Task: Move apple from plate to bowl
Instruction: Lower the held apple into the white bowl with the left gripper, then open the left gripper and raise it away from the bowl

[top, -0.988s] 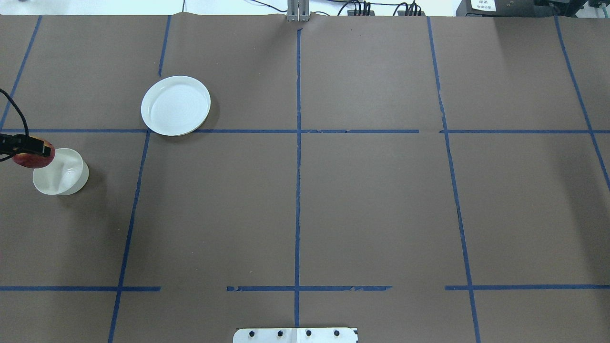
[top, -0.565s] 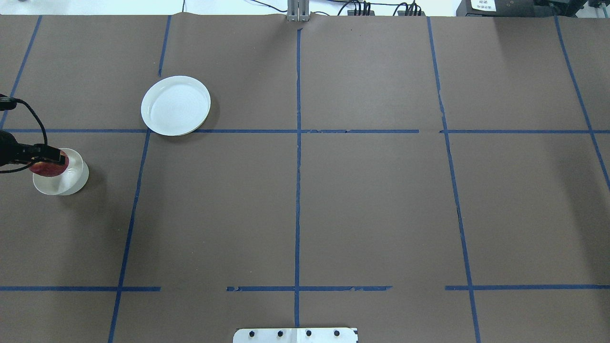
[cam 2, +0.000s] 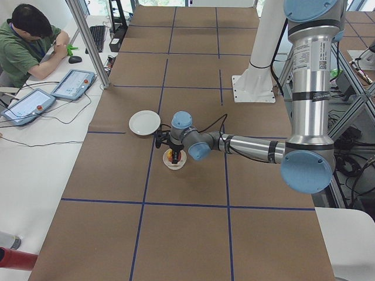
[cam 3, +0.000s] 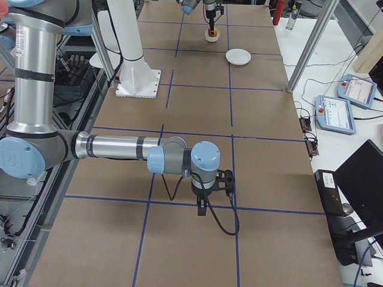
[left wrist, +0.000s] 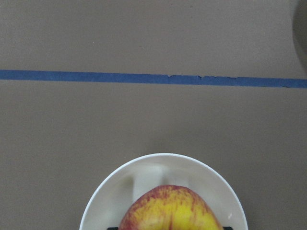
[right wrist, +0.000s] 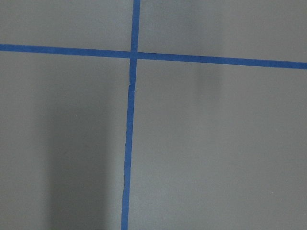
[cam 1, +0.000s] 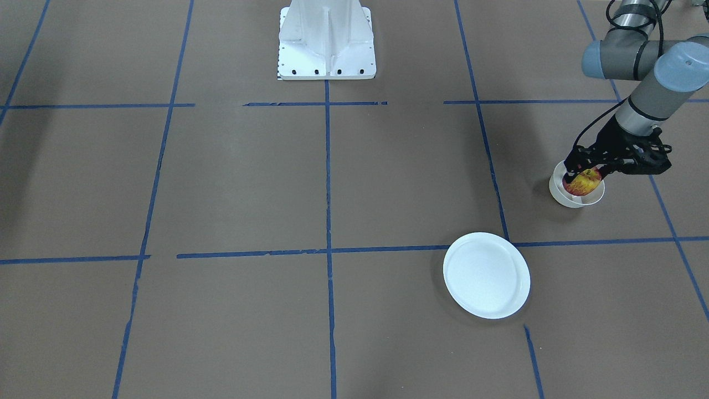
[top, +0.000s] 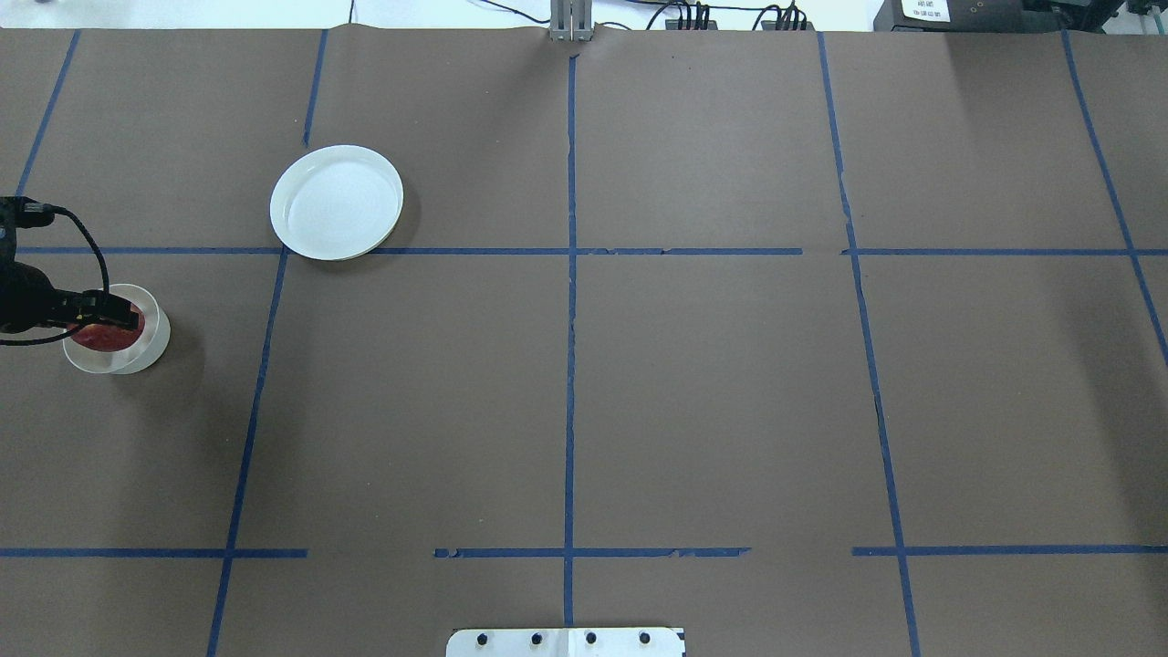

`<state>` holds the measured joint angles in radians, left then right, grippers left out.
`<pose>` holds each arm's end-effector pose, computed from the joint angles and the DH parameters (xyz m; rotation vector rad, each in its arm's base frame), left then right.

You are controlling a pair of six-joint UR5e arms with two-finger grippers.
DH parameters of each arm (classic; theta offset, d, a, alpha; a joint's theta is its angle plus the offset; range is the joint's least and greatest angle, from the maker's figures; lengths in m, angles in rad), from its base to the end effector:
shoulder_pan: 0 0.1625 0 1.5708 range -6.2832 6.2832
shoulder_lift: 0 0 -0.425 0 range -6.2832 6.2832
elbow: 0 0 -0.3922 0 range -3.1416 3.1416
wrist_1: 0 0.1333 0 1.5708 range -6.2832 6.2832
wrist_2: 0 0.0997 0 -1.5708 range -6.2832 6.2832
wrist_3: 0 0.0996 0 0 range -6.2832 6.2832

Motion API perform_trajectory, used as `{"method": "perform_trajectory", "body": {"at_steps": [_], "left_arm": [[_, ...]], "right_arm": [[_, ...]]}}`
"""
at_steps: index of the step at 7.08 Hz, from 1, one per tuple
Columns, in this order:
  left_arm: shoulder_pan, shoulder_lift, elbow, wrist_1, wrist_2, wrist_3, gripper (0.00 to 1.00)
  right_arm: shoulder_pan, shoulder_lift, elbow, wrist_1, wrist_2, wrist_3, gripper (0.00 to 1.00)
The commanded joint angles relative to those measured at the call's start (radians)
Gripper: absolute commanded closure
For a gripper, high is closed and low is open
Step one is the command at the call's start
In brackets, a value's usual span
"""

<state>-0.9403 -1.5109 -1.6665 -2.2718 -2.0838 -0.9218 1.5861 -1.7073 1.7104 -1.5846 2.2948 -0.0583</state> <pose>0.2258 -0.4526 0.5700 0.1710 0.8527 -0.0838 0.0739 -0.4322 0.6580 0.0164 -0.7239 -0.0372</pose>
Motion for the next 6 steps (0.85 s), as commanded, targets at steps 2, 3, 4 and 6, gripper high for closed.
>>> {"method": "perform_trajectory", "body": {"at_steps": [2,3,4,6], "left_arm": [[0.001,0.0,0.004,0.002,0.001,0.0,0.15],[0.001,-0.002,0.004,0.002,0.001,0.0,0.1],[0.001,-0.002,0.004,0.003,-0.001,0.004,0.07],[-0.002,-0.003,-0.013,0.011,-0.053,0.009,0.01]], "right_arm": [[0.0,0.0,0.0,0.0,0.0,0.0,0.0],[0.0,0.0,0.0,0.0,0.0,0.0,0.0],[0.0,0.0,0.0,0.0,0.0,0.0,0.0],[0.0,0.0,0.0,0.0,0.0,0.0,0.0]]}}
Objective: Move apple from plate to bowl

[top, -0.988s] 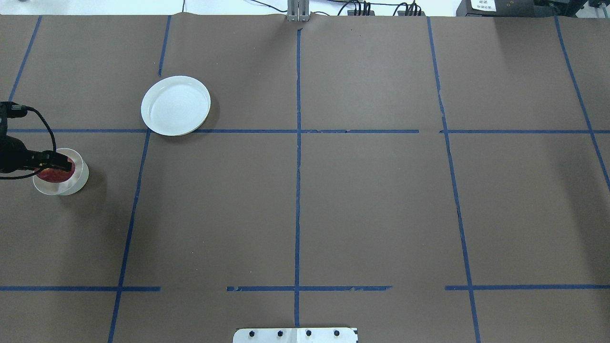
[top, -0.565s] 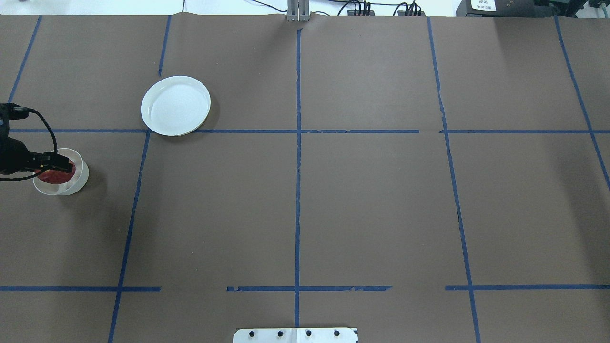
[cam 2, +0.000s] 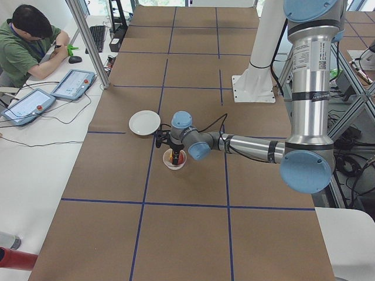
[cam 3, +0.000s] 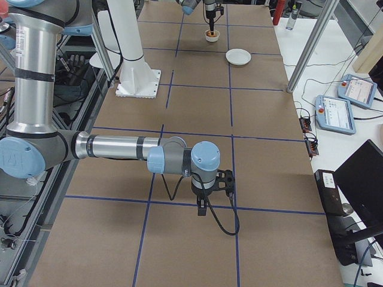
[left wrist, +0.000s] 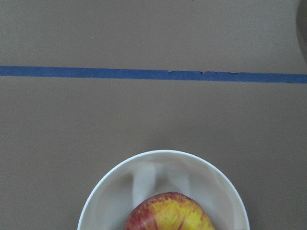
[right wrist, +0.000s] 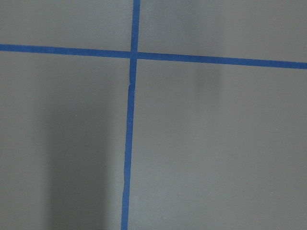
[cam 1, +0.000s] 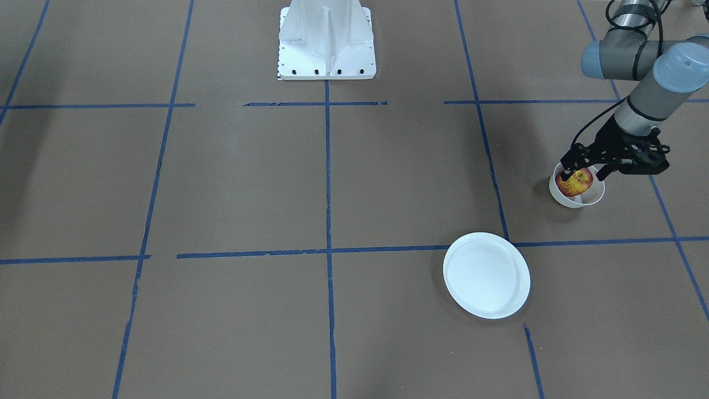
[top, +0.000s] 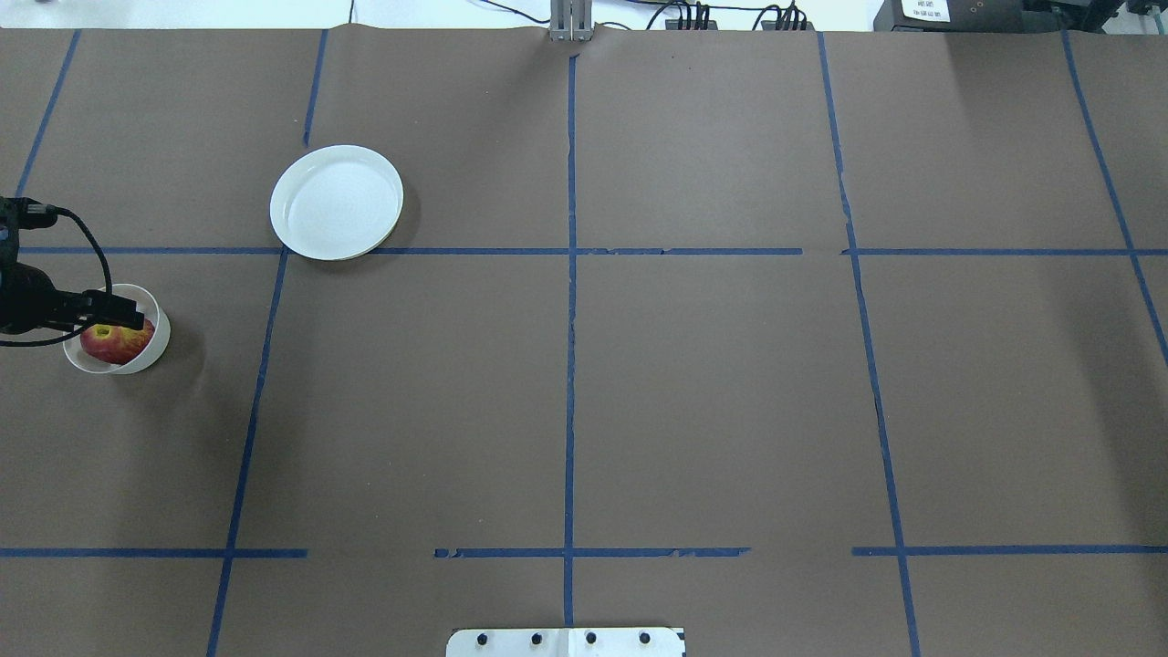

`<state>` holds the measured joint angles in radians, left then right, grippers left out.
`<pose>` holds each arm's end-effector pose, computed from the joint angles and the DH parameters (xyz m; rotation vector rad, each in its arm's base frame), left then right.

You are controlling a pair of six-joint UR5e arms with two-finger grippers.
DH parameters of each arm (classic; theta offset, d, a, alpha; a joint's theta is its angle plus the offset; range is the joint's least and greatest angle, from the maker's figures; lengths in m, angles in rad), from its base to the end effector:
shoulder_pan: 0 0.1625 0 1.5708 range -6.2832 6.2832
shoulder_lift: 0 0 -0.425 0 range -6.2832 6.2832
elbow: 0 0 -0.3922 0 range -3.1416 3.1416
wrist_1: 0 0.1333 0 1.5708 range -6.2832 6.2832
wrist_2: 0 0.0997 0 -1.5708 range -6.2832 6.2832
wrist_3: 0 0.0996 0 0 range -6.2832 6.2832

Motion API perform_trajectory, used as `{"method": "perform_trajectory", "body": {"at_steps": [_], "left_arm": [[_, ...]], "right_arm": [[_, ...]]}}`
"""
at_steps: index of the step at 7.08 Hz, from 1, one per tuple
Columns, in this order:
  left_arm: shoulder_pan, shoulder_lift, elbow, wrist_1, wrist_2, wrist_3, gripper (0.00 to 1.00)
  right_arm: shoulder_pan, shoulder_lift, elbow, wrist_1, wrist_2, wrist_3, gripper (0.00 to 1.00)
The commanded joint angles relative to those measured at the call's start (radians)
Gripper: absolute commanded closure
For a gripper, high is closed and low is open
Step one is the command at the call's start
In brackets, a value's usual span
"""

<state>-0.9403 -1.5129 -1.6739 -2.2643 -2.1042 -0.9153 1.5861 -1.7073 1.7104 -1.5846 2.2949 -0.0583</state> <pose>0.2272 -0.4515 0.5653 0.1606 0.8661 -0.0692 0.0739 -0.4322 0.6580 0.0164 -0.7240 -0.0372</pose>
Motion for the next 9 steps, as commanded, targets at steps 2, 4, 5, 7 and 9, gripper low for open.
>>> {"method": "perform_trajectory", "body": {"at_steps": [2,4,5,7,9], "left_arm": [[-0.113,0.017,-0.048,0.005,-0.066,0.13,0.01],[-0.263,0.05,-0.052,0.142,-0.1,0.417,0.01],[-0.352,0.051,-0.053,0.257,-0.1,0.602,0.01],[-0.515,0.045,-0.052,0.493,-0.1,0.928,0.01],[-0.643,0.054,-0.05,0.682,-0.144,1.134,0.0]], "right_arm": [[0.0,0.0,0.0,0.0,0.0,0.0,0.0],[0.0,0.0,0.002,0.0,0.0,0.0,0.0],[0.0,0.0,0.0,0.0,0.0,0.0,0.0],[0.0,0.0,0.0,0.0,0.0,0.0,0.0],[0.0,0.0,0.0,0.0,0.0,0.0,0.0]]}}
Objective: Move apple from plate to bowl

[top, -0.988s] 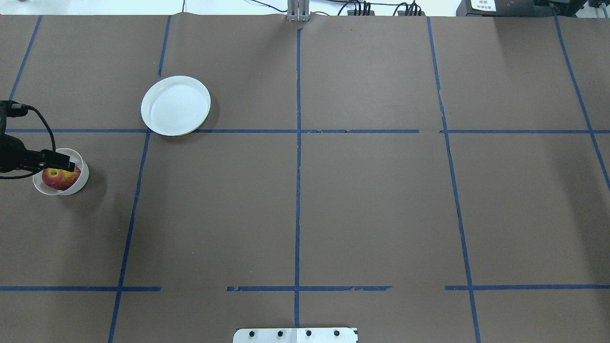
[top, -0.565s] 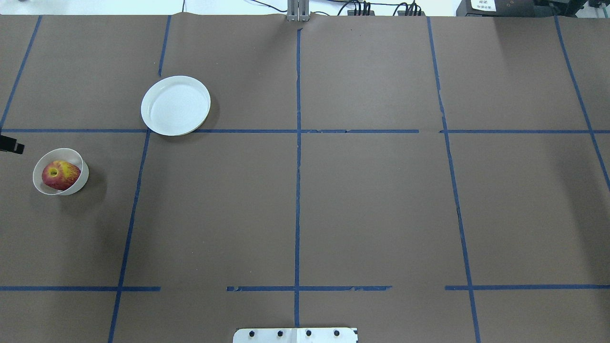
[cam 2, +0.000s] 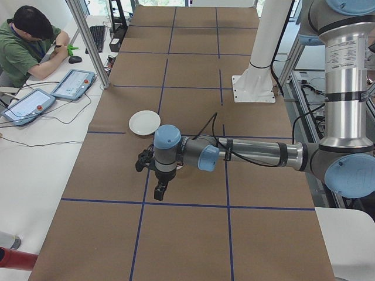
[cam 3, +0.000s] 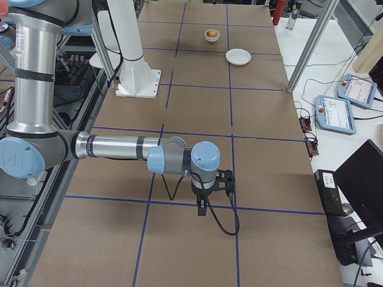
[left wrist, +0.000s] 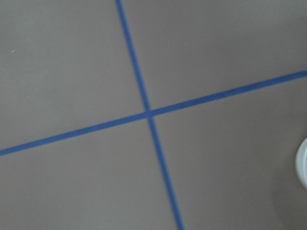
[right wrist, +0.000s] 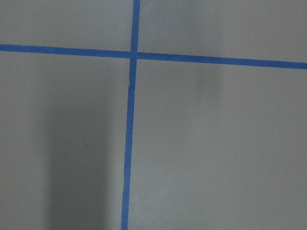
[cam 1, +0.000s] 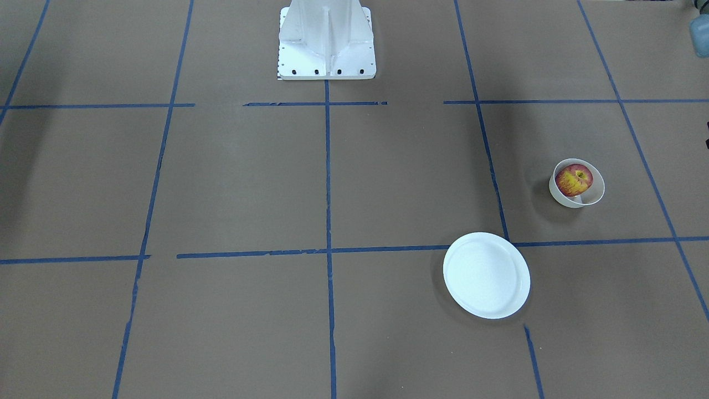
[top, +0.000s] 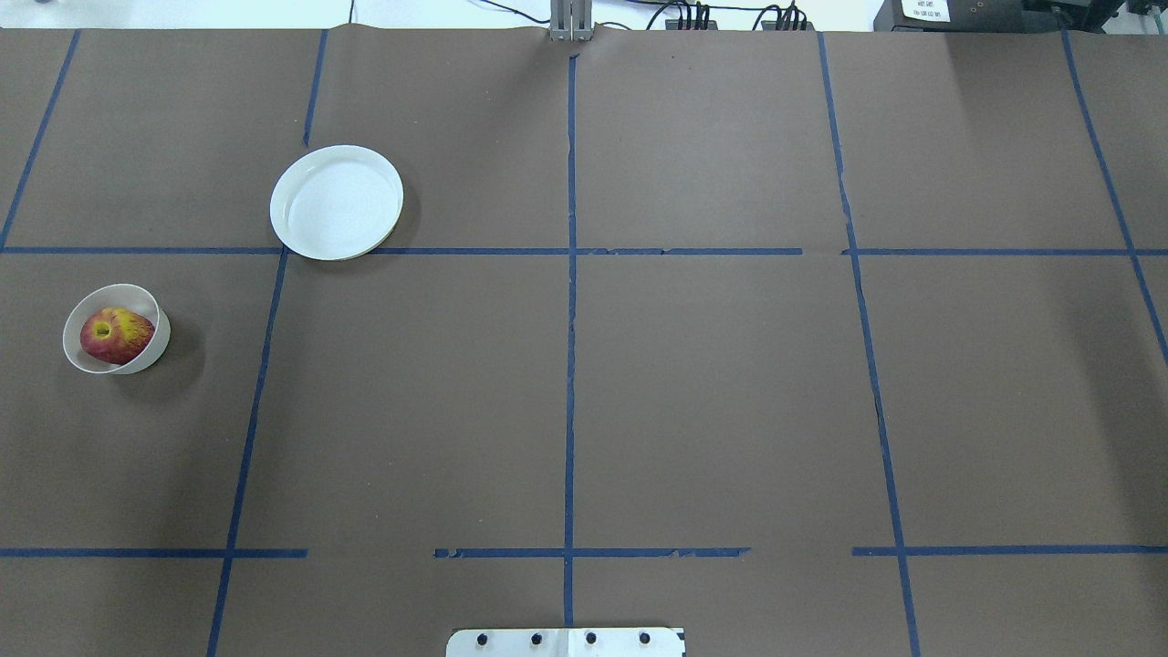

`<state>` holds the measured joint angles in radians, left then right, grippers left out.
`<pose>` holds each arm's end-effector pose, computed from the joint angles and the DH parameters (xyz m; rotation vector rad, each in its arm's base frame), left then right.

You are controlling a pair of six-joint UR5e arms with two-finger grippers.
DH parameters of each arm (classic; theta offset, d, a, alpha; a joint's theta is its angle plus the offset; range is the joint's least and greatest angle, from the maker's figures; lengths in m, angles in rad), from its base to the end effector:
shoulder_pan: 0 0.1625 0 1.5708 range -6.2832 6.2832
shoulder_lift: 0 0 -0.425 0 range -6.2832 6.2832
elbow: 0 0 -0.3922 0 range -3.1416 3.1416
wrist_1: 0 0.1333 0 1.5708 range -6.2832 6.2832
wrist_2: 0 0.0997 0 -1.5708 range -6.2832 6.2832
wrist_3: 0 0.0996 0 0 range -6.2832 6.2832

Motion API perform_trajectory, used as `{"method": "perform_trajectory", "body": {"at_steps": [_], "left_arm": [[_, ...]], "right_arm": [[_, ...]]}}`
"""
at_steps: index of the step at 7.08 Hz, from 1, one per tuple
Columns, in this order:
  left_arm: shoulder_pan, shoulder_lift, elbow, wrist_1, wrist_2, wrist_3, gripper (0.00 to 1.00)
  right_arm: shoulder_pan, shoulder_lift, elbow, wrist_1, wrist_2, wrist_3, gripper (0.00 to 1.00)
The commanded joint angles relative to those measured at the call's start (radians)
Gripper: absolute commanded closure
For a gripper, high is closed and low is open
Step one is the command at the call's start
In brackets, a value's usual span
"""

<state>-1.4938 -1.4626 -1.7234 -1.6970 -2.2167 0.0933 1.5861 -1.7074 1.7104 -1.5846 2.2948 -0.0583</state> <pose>-0.0379 -0.4620 0.6291 0.1702 0.6442 0.2191 0.0739 -0.4321 0.6581 0.0163 -0.7239 -0.0372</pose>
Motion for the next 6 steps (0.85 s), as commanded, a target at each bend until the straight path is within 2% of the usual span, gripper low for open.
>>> {"method": "perform_trajectory", "body": {"at_steps": [1,3,6], "left_arm": [[-0.133,-0.011,-0.002,0.21,-0.067,0.162,0.0],[-0.135,0.001,-0.002,0.232,-0.168,0.163,0.0],[-0.135,-0.002,-0.036,0.226,-0.175,0.166,0.0]], "right_arm": [[0.0,0.0,0.0,0.0,0.0,0.0,0.0],[0.0,0.0,0.0,0.0,0.0,0.0,0.0],[0.0,0.0,0.0,0.0,0.0,0.0,0.0]]}}
